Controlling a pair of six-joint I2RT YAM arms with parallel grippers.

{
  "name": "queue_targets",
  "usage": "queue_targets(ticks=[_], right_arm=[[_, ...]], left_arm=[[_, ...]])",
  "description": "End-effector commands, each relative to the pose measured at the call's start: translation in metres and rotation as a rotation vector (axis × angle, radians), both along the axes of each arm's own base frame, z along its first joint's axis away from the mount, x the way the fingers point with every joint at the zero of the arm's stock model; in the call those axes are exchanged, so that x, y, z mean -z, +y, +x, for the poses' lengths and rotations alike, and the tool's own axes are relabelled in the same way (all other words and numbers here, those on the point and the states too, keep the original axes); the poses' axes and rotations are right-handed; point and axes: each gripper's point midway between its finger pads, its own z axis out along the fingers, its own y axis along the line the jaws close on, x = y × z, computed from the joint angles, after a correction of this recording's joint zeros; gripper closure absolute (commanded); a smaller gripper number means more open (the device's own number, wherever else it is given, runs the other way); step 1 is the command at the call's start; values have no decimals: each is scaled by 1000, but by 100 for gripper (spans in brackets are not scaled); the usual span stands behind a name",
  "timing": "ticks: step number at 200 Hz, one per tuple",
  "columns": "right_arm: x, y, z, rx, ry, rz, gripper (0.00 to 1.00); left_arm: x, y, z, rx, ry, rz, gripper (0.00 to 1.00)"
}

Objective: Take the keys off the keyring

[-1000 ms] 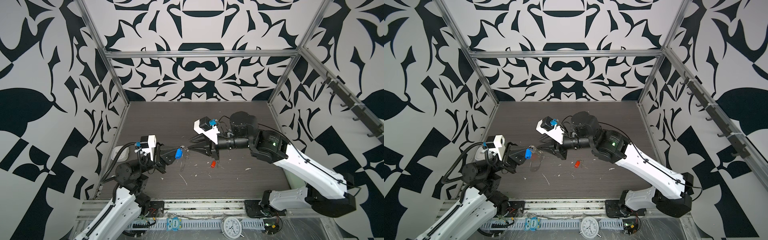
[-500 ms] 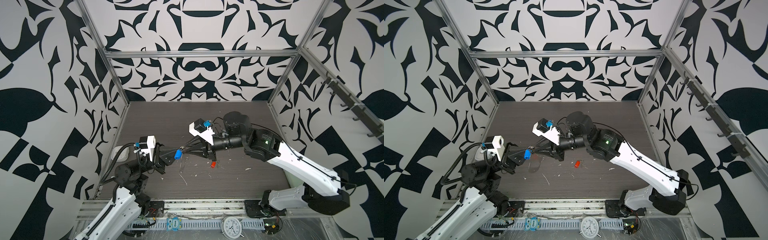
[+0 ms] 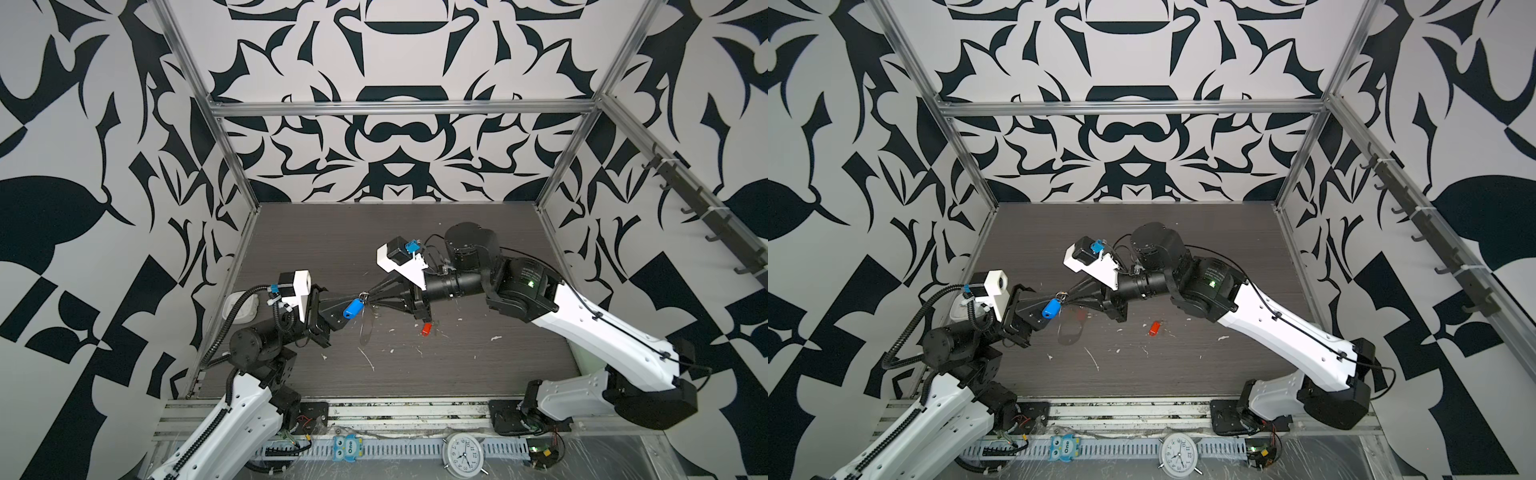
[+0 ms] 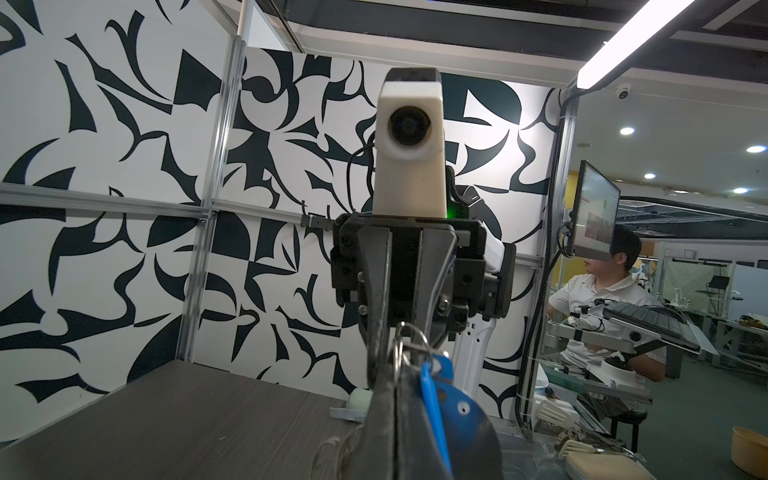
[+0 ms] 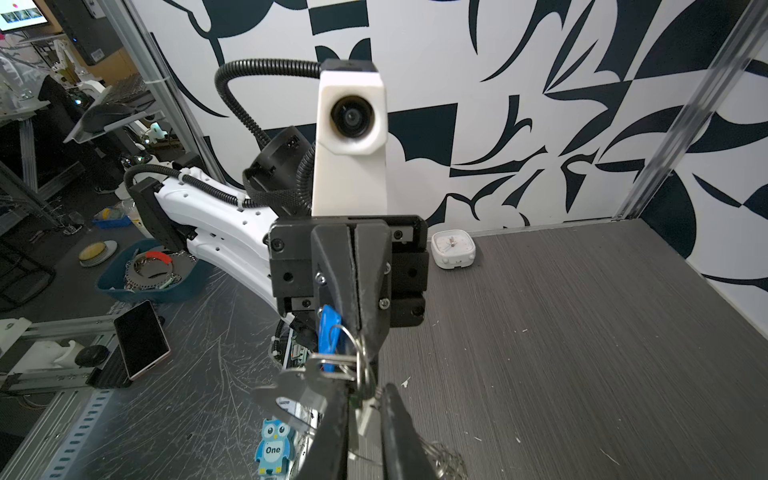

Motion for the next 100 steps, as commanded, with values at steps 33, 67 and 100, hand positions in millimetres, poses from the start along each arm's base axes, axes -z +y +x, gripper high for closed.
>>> queue_targets(ticks=[33, 67, 100], right_arm=[[-34, -6, -3, 1, -48, 102, 96], [-33, -6, -3, -3, -40, 94, 100], [-34, -7, 7, 66, -41, 83, 100]], left_arm=[[-9, 4, -8, 8, -38, -30, 100], [-9, 4, -6, 3, -31, -31, 100], [-8, 7, -1, -34, -7, -41, 100]])
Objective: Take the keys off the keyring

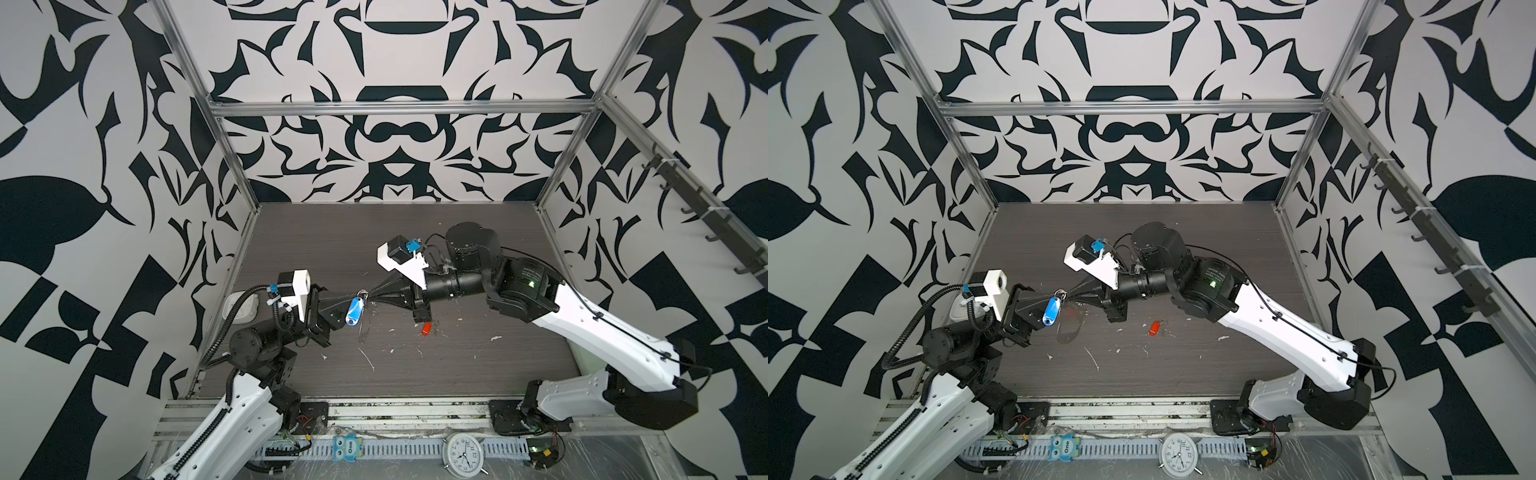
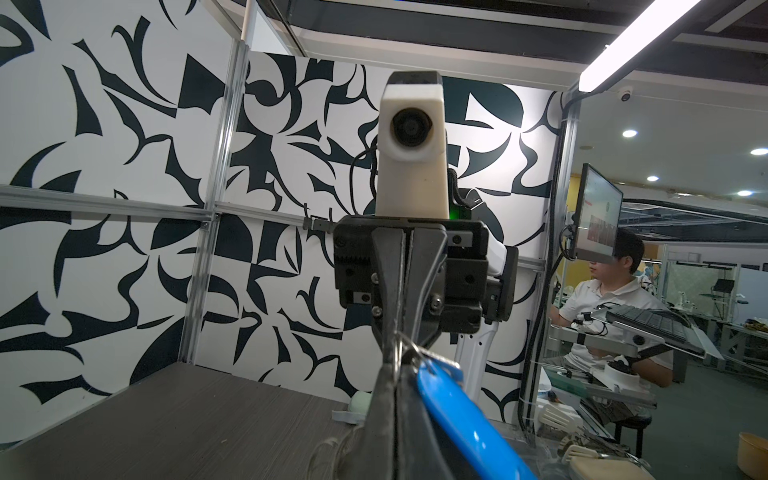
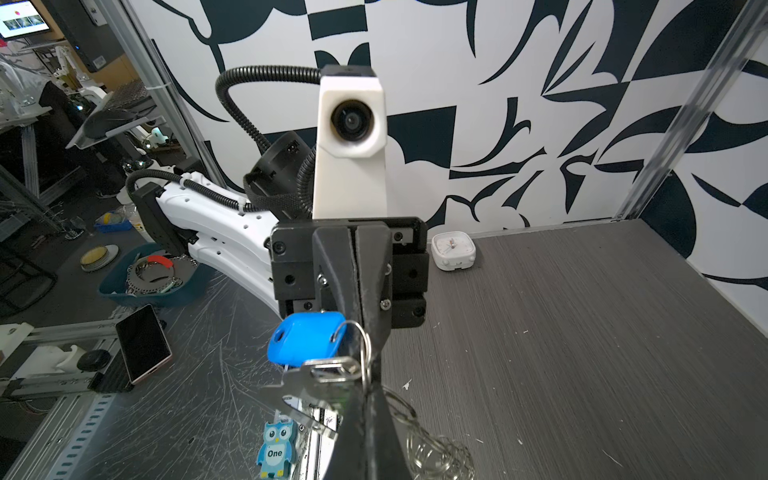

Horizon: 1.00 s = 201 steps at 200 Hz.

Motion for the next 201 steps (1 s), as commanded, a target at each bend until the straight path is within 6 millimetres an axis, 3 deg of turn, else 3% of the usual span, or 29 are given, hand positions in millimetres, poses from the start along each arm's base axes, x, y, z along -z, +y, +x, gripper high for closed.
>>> queue_targets(ticks=[1, 6, 44, 66, 126, 162, 201], right_arm=[[-32, -7, 7, 62, -48, 76, 100], [-31, -8, 11, 85, -47, 70, 100], [-24, -13, 29, 207, -46, 34, 100], [-15, -17, 40, 276, -48, -5, 100], [16, -31, 72, 510, -131, -226, 100], [33, -29, 89, 649, -223, -374, 100], [39, -17, 90, 675, -269, -411, 100]], left_arm=[[-7, 6, -2, -26, -8, -32, 100], [-6, 7, -1, -37, -1, -33, 100], [-4, 16, 10, -145, 42, -40, 71], [-2, 19, 15, -197, 73, -18, 61], [12, 43, 39, -443, 197, 51, 47], [28, 33, 55, -443, 280, 132, 45], [33, 17, 68, -390, 299, 148, 46]])
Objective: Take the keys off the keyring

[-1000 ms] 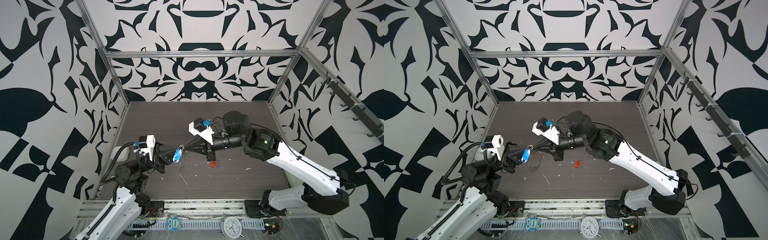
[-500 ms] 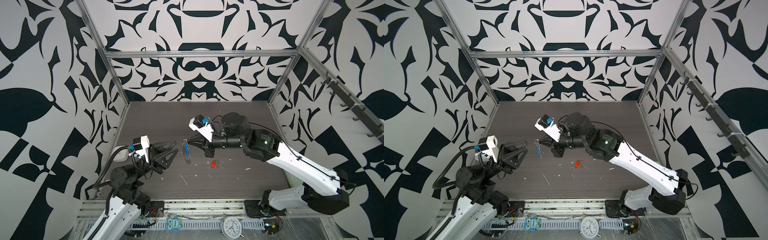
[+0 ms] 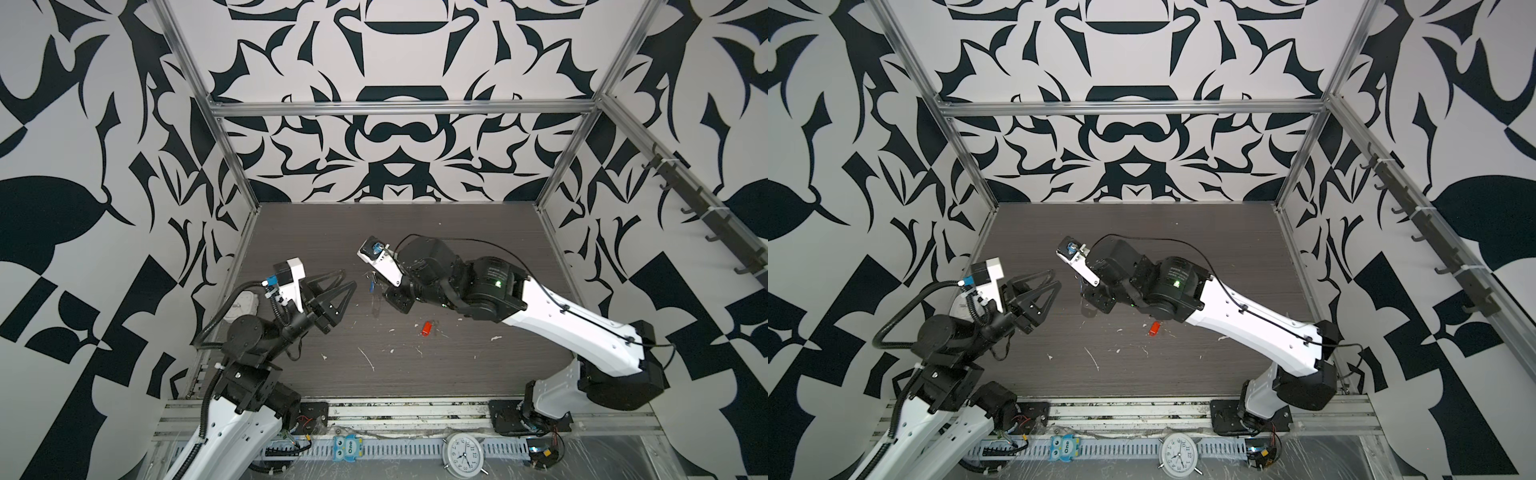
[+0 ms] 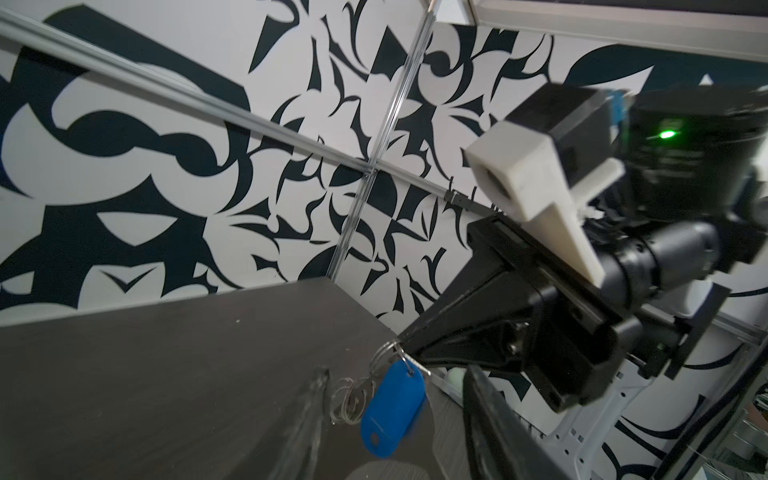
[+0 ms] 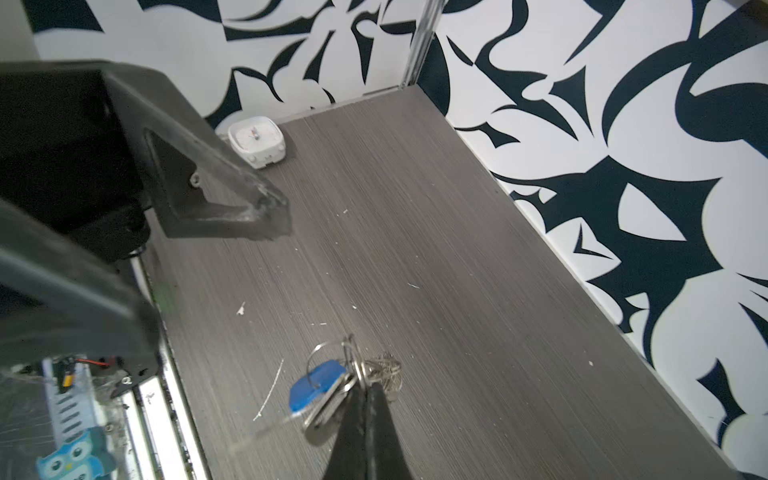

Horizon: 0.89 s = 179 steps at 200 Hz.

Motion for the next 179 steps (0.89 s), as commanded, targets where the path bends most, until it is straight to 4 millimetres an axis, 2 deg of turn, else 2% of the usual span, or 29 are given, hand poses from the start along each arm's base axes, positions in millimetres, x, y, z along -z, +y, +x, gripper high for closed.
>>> queue_targets(ticks=[1, 31, 71, 93, 108, 126, 143, 179], right_arm=[[-23, -11, 9, 71, -82, 10, 100], [-20, -8, 8, 68, -76, 13, 100], [-17, -7, 8, 67, -67, 10, 100], [-15, -5, 8, 63, -61, 10, 100], [-15, -5, 8, 62, -63, 11, 100], [-13, -4, 8, 58, -60, 8, 100], [-10, -2, 8, 56, -56, 1, 100], [-8, 0, 8, 48, -57, -4, 100]], left_arm=[[-8, -5, 2, 21, -15, -11, 46], [-5, -8, 5, 29, -10, -9, 46], [12, -14, 12, 42, 44, 25, 48], [17, -16, 16, 37, 62, 41, 55], [20, -15, 19, 27, 77, 48, 56], [21, -14, 20, 18, 80, 41, 52], [14, -14, 18, 23, 55, 11, 49], [8, -17, 21, 41, 78, -3, 56]])
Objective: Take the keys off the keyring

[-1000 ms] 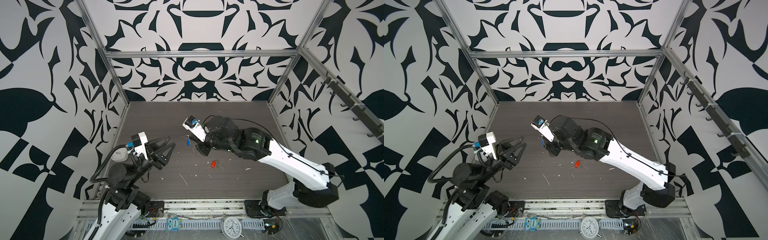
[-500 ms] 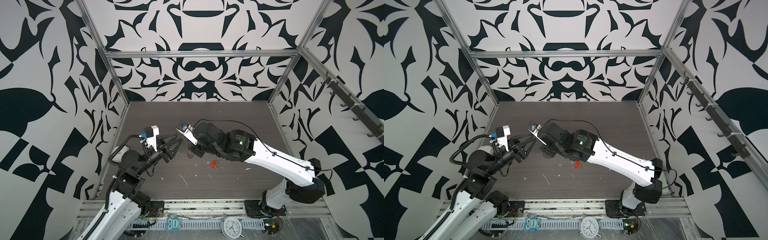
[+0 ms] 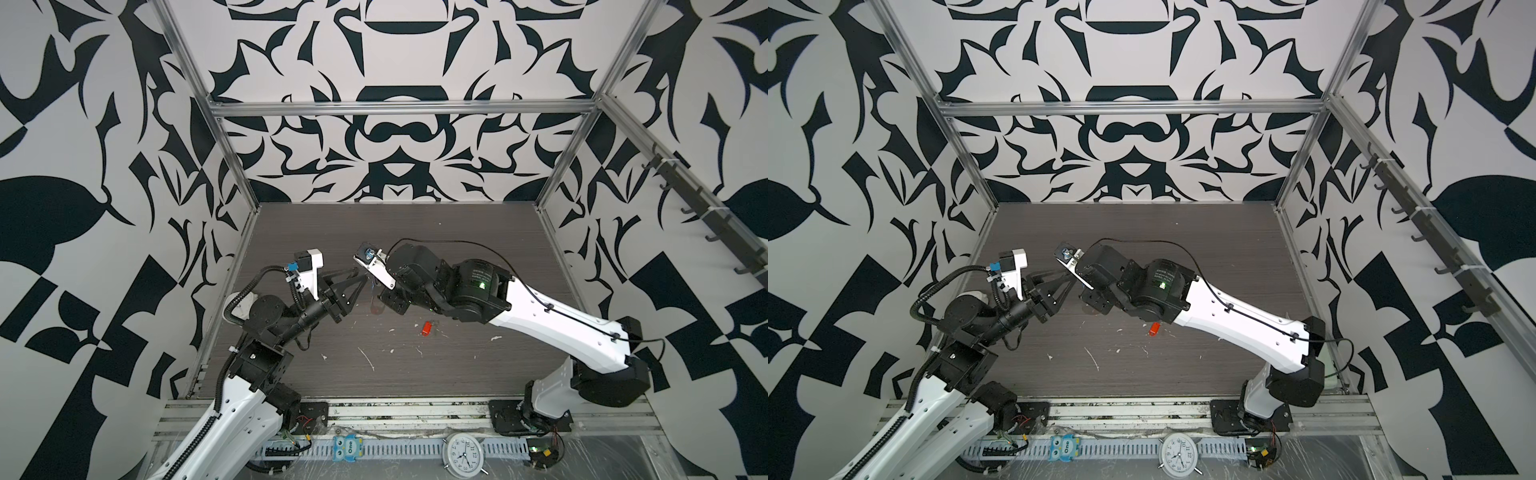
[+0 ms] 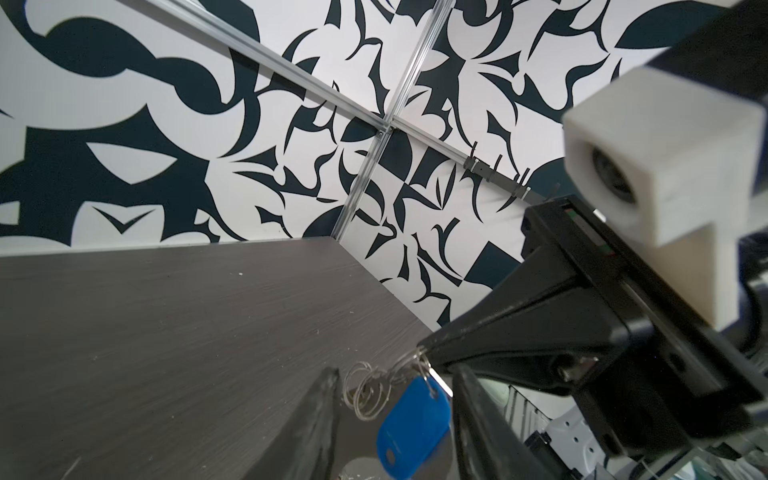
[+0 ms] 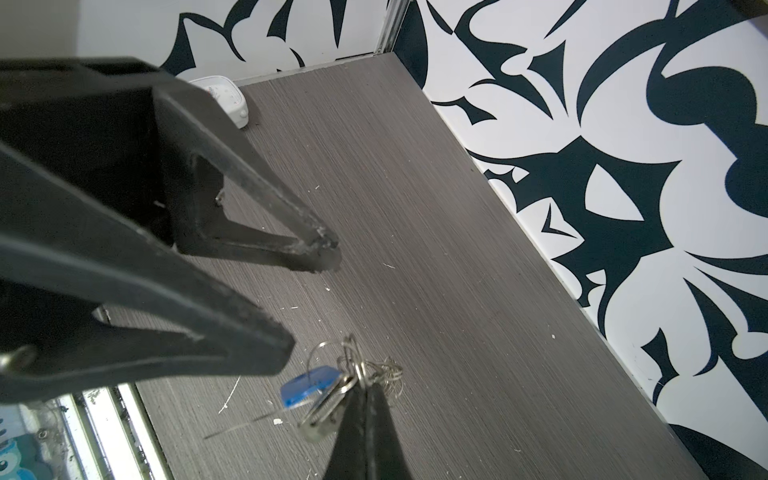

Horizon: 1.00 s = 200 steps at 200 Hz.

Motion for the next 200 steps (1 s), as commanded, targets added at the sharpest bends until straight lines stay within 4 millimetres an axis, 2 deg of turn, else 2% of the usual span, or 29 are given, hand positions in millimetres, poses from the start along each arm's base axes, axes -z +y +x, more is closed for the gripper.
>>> queue_targets(ticks=[1, 58, 93, 130, 157, 200], right_arm=[[-22, 3, 1, 5, -31, 66, 100], [-22, 2, 4, 11, -50, 62, 100], [-20, 3, 6, 13, -59, 55, 100], [-20, 1, 8, 19, -75, 46, 100], [-20, 3, 8, 16, -82, 51, 100], [-20, 3, 9, 14, -89, 54, 100]], left_arm=[[-15, -1, -1, 14, -13, -38, 56], [-19, -6, 3, 42, 137, -79, 53], [-23, -11, 3, 86, 199, -124, 58], [-17, -13, 3, 89, 315, -89, 61], [-19, -17, -5, 136, 361, -80, 63], [-10, -18, -5, 138, 413, -45, 70]])
